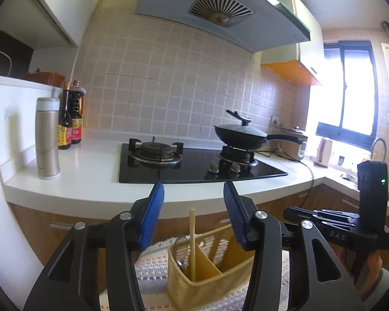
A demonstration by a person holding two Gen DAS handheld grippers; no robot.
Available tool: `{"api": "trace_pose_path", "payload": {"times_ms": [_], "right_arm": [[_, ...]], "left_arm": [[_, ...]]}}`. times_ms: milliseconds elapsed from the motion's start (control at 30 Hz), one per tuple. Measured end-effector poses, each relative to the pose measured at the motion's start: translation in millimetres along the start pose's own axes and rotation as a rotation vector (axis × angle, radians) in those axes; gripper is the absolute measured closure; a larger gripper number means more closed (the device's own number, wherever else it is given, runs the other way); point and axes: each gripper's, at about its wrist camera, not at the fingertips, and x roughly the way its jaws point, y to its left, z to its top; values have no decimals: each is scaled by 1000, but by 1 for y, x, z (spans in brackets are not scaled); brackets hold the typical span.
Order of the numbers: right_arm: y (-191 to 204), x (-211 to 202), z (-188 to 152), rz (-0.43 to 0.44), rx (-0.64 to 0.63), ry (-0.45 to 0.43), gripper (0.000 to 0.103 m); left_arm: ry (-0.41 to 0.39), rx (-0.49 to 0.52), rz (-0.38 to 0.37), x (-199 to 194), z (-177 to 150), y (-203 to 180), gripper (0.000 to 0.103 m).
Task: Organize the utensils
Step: 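Lower the chopstick and clear spoon into the caddy and open both tools, then grasp a clear spoon with the left tool while the right tool grasps a metal spoon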
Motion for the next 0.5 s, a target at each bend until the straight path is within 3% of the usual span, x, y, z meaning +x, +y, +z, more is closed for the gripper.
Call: {"api": "trace_pose_path", "payload": {"times_ms": [167,267,333,500], "right_arm": [[8,-32,3,41,26,19,96],[11,-47,5,33,51,47,77],[12,-56,4,18,60,60,50],[23,-68,-10,-23,43,149,46]], "left_arm": [[7,-31,-55,-37,15,-2,46],[56,-15,-107,-51,20,-9,32],[98,2,-149,-62,19,-14,32],[214,50,-108,-74,3,-18,32]]}}
